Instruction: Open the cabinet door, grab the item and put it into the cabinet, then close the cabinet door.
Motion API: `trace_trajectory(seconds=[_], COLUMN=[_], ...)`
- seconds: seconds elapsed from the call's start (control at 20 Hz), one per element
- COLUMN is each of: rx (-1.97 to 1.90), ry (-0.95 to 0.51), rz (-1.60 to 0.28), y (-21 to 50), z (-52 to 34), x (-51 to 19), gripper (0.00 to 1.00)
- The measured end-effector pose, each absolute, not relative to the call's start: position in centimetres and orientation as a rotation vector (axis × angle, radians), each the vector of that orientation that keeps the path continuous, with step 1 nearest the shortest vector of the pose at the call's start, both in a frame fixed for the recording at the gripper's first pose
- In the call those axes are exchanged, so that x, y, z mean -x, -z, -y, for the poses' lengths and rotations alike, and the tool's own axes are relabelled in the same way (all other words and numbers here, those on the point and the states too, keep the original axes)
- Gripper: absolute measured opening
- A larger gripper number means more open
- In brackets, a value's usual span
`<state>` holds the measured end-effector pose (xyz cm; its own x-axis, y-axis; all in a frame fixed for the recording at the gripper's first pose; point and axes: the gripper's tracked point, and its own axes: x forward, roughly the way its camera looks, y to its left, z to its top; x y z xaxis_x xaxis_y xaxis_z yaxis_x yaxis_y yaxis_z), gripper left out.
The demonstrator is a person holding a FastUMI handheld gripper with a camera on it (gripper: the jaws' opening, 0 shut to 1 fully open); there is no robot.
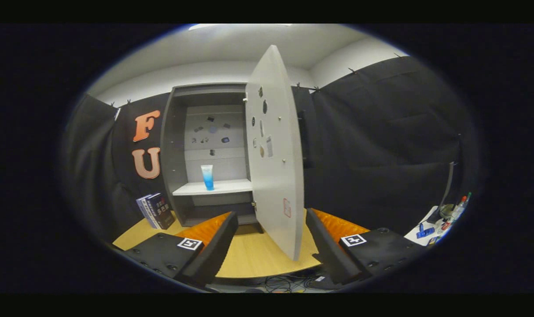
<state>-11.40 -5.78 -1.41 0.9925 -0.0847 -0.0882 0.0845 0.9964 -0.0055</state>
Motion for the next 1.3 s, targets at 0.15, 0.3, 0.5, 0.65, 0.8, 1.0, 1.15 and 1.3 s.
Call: trace_trajectory(seconds=[0.15, 0.3, 0.5, 0.65, 0.8, 1.0, 1.15, 1.3], rx=[0.013, 0.017, -0.034, -0.052, -0.069, -0.066, -0.057, -0.049], ry=[0.114, 0.157, 0.166, 0.147, 0.104, 0.104, 0.113, 0.119], rz=[-0.094, -0.103, -0.122, -0.12, -0.123, -0.123, -0.121, -0.118], y=[2.2, 3.3, 5.1, 5.6, 5.6, 5.3, 5.4, 5.2], z=[9.4, 13.2, 16.0, 16.2, 14.4, 13.9, 13.5, 13.2], x=[10.6, 8.7, 6.0, 5.1, 4.9, 5.2, 5.2, 5.3], gripper=[0.99, 0.99, 0.98, 0.98, 0.98, 0.98, 0.97, 0.96])
